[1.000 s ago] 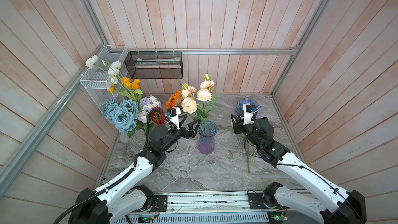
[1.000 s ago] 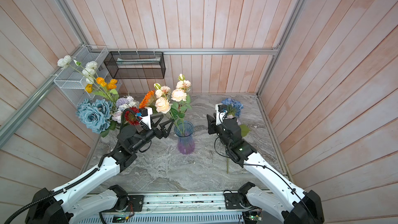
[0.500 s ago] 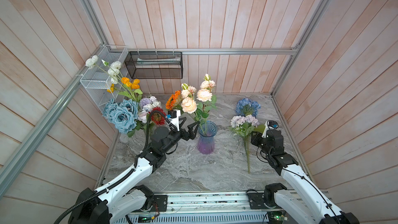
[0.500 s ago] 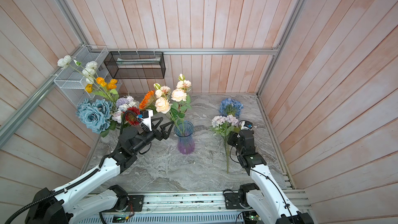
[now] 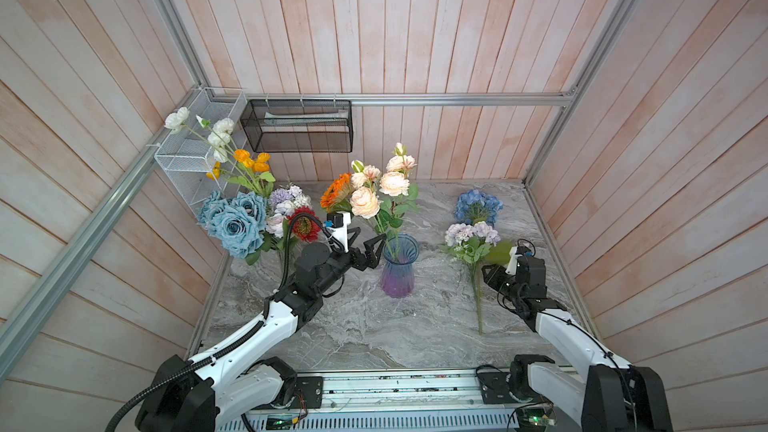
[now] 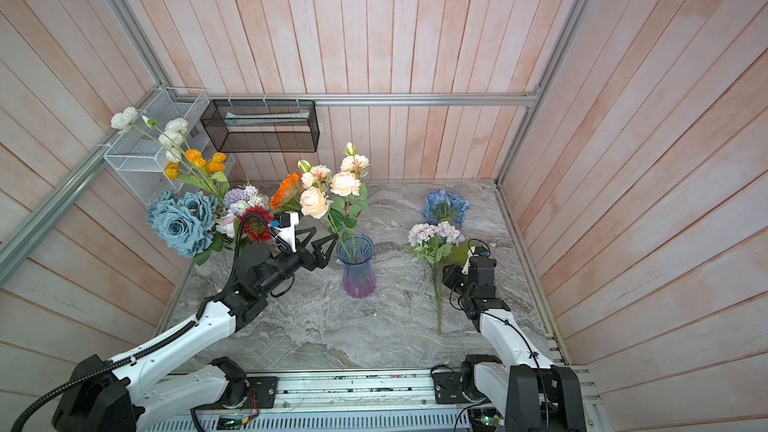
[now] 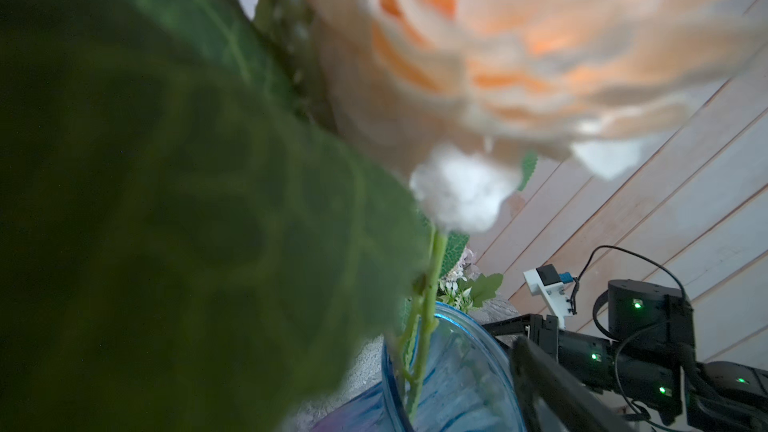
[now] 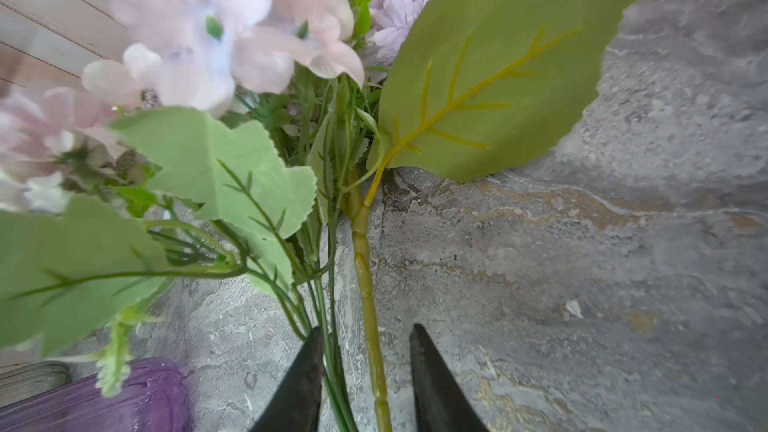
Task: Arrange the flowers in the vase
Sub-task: 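Move the right gripper to the pile and grasp the blue hydrangea stem, then lift the blue hydrangea high above the pile with the right gripper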
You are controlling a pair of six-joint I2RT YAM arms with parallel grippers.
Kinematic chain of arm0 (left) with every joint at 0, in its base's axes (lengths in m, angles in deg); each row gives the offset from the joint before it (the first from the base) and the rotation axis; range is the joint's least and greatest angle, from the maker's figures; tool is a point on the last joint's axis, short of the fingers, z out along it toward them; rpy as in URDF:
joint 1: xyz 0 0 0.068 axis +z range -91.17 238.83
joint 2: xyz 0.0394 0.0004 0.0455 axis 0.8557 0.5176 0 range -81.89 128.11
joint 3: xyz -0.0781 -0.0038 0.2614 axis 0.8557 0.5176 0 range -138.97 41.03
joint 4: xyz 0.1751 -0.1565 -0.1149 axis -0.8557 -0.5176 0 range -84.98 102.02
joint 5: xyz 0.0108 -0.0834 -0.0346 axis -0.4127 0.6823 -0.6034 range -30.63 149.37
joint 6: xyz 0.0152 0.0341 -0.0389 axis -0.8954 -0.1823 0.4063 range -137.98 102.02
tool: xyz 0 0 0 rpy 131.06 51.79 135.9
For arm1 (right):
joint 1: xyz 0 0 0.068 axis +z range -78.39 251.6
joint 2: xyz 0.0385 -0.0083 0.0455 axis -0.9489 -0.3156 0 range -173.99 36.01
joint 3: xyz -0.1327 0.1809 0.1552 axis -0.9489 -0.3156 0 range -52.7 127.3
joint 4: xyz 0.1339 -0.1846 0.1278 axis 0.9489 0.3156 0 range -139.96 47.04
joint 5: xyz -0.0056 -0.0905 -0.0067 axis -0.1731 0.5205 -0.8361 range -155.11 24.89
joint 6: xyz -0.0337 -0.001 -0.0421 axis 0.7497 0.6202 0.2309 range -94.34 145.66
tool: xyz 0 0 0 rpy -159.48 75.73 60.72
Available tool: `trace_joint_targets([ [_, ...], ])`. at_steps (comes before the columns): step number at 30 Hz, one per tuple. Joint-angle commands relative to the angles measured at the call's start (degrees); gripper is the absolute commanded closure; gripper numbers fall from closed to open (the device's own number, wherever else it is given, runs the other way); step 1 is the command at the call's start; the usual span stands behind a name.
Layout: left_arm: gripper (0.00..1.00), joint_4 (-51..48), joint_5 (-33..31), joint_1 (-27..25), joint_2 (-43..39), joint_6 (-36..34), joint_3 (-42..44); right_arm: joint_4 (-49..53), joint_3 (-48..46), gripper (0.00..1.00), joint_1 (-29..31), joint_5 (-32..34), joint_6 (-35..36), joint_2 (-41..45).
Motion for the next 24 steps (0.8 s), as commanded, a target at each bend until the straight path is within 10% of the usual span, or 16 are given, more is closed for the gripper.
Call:
trace_joint_targets([
  [1,0.0,1.12,-0.65,-0.33,0.75,0.21,-1.87,-4.07,-0.15,0.64,-0.9,-3.11,0.07,-2.65],
  [24,0.0,0.46,-1.71,-0.25,0.31,-1.29,-1.87,-9.45,4.52,0.85,-1.58,-8.34,3.21,-17.72],
])
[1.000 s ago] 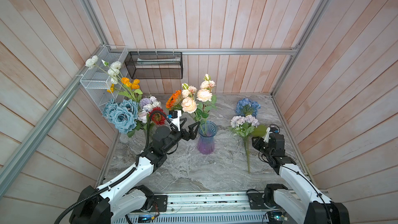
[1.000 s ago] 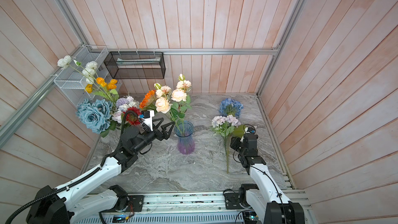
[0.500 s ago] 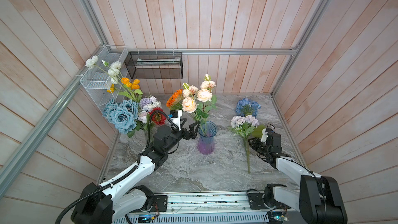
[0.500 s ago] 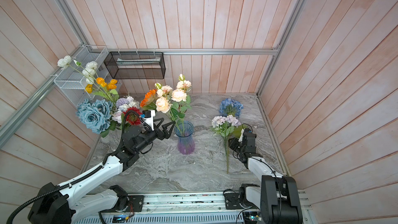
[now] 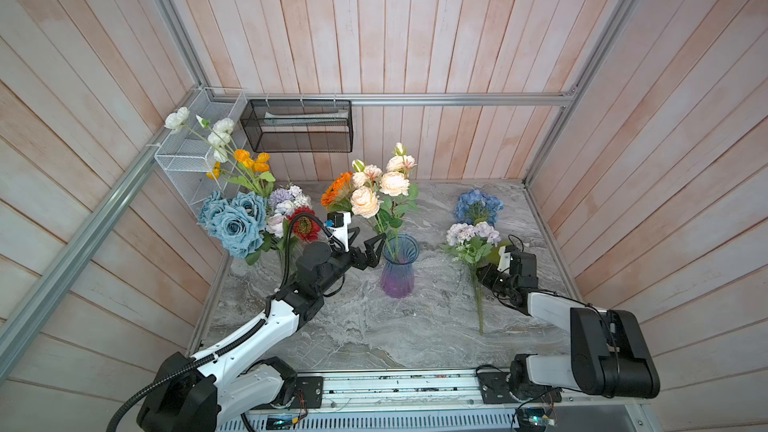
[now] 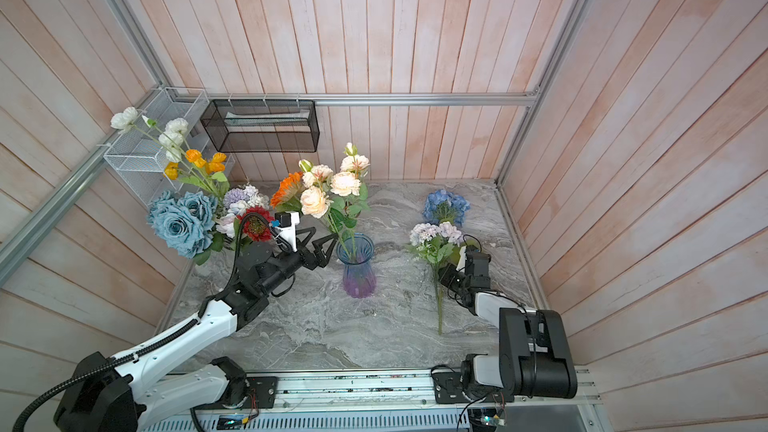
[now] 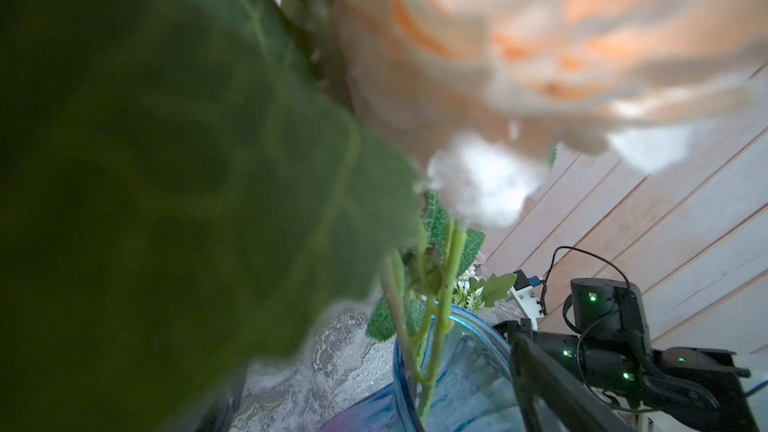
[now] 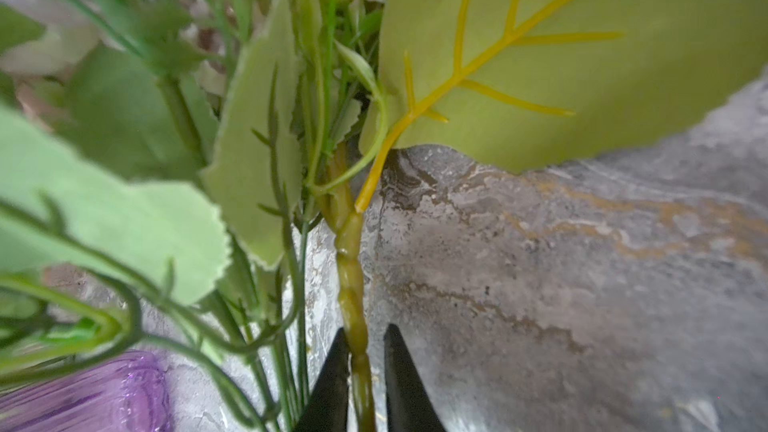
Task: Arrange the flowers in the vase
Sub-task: 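Lift the blue hydrangea high above the pile with the right gripper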
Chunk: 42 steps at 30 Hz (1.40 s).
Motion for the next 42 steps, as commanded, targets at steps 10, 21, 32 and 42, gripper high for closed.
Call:
trace_joint_targets([
  [10,0.0,0.66,-1.05,-0.18,-0.73,-0.99,-1.66,2.51,4.41,1.0,-0.46,0.03,6.06,4.04],
  [21,0.0,1.44,-1.05,-0.24,-0.99,-0.33,-0.87,1.8,5.4,1.0,-0.46,0.67,6.15,15.7],
  [32,0.0,1.34,-1.27,-0.16,-2.13,-0.41,-0.25,1.68,10.33,1.0,-0.42,0.11,5.76,22.26],
  [42,0.0,1.83,-1.42,-0.16,-3.58,0.03,0.68,-5.9,18.63,1.0,0.83,-5.37,-0.71,23.75],
])
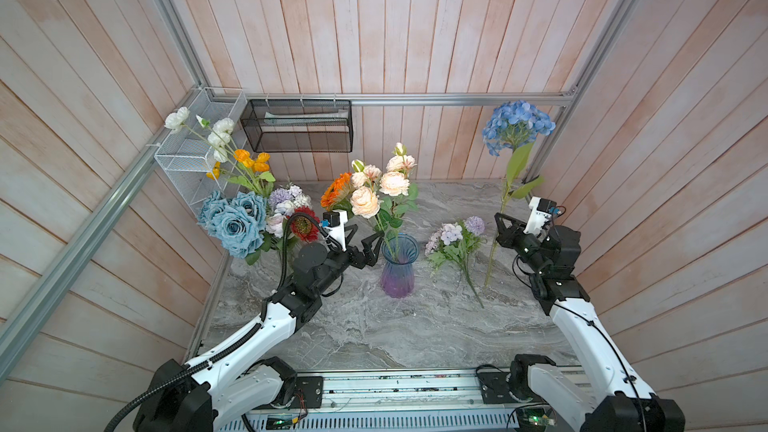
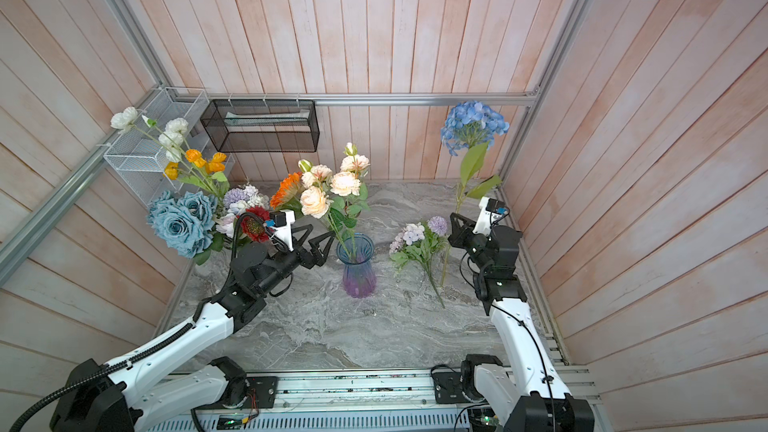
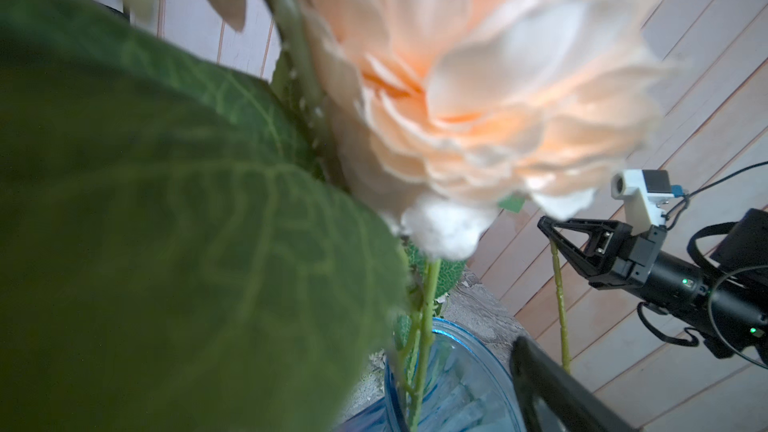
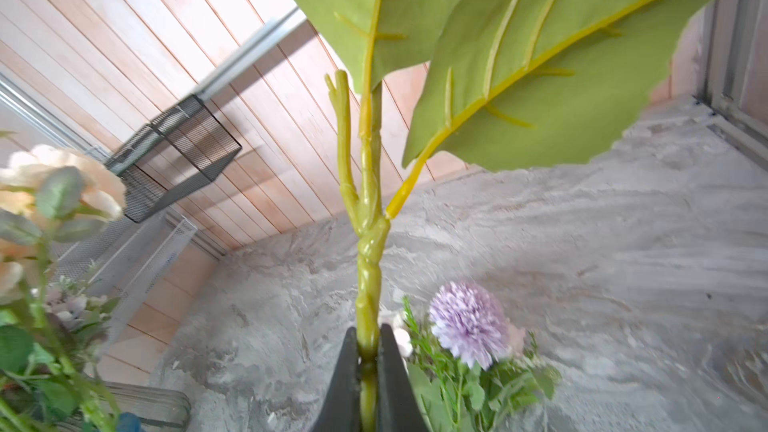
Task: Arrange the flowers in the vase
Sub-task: 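Lift the blue hydrangea high above the pile with the right gripper, then carry the blue hydrangea over the vase and lower its stem in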
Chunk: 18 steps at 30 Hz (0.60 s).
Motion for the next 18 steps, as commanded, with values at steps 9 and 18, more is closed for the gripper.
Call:
trace_joint_targets([
  [9,0.0,0.26,-0.26,-0.03,-2.49,0.02,1.0,-10.6,12.93,1.0,8.96,-0.44,-1.26,-1.44],
  [18,0.0,-0.58,1.05,0.89,-5.17,0.6,1.76,-15.88,25.23,1.0,21.68,-0.65,1.96,-8.5],
])
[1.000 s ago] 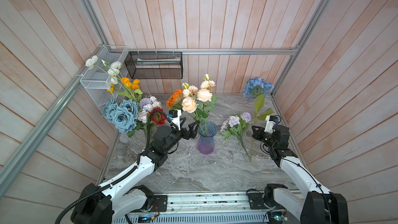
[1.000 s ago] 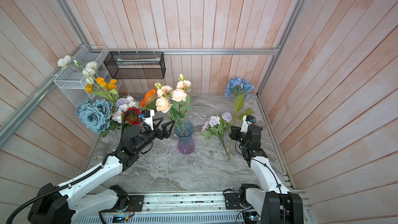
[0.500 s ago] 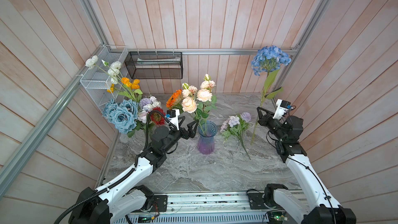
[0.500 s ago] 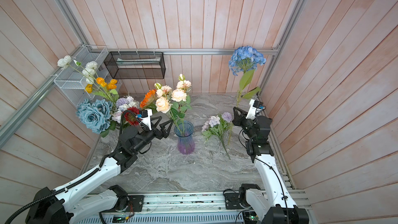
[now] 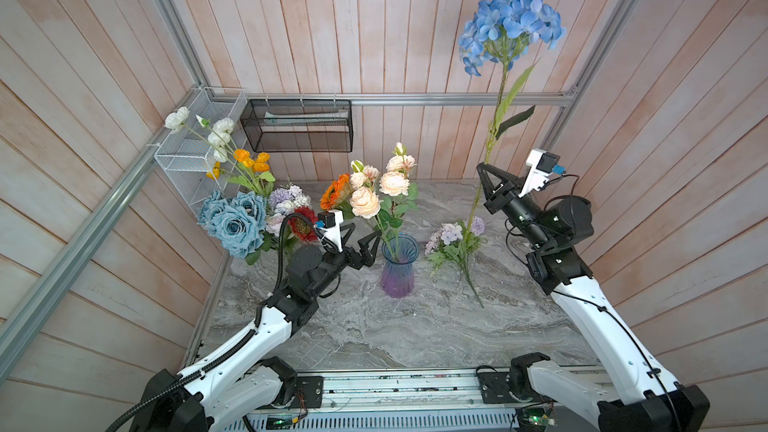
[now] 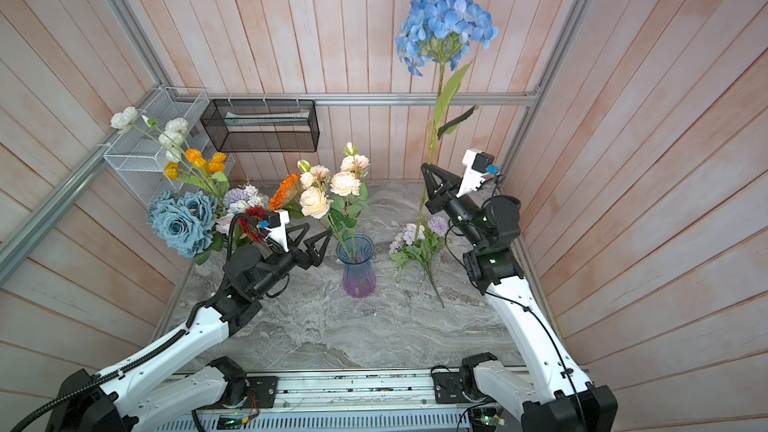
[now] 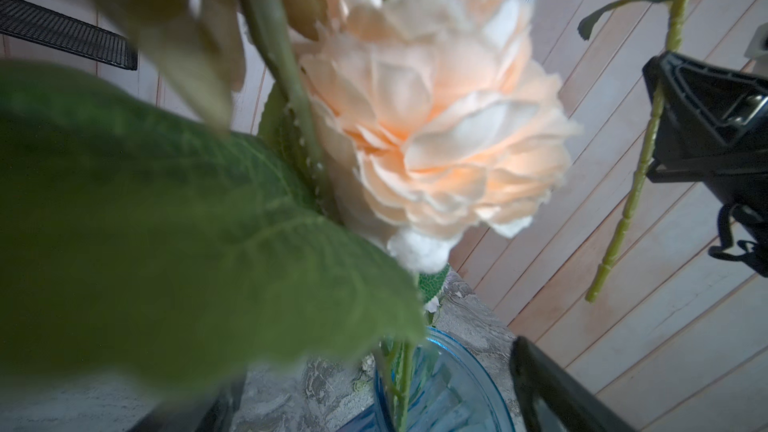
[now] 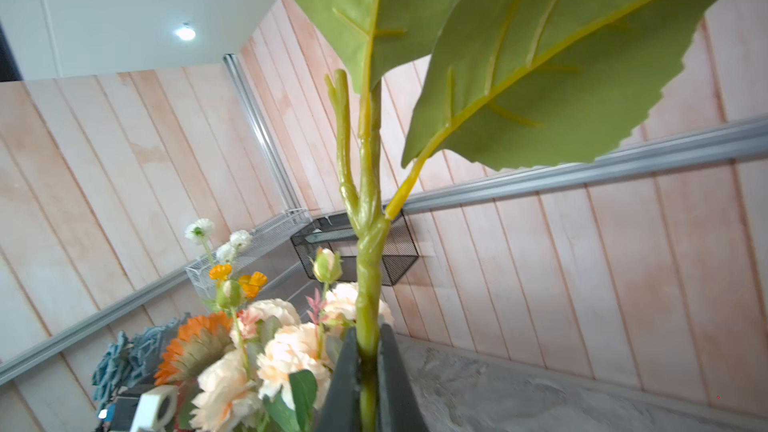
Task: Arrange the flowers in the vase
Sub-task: 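Carry the blue hydrangea over the vase and lower its stem in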
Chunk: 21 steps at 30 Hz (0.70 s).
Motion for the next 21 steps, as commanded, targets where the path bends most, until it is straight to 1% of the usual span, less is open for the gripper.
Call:
trace_joint_targets([
  [1,0.0,-0.36,0.9,0.5,-2.2,0.35,1.15,-5.09,3.89,1.0,4.22,-0.26,2.34,-2.13],
  [5,0.0,-1.52,0.81,0.78,-3.6,-0.01,1.75,-7.31,6.19,1.0,9.74,-0.28,5.5,-5.35],
  [9,0.0,-2.46,0.99,1.04,-4.33,-0.44,1.71,-12.13,5.98,1.0,13.97,-1.47,7.26,-8.51],
  [12,0.0,-2.48,0.98,1.39,-4.71,-0.07,1.78,-14.38,5.2,1.0,16.96,-1.71,10.18,-10.13],
  [16,0.0,-1.45,1.75,2.08,-4.86,0.94,1.8,-18.61,1.71,1.0,19.8,-2.25,13.92,-11.79],
  [21,0.0,-0.61,2.19,2.18,-4.63,1.7,1.51,-28.67,-6.16,1.0,21.61,-2.77,18.02,-12.97],
])
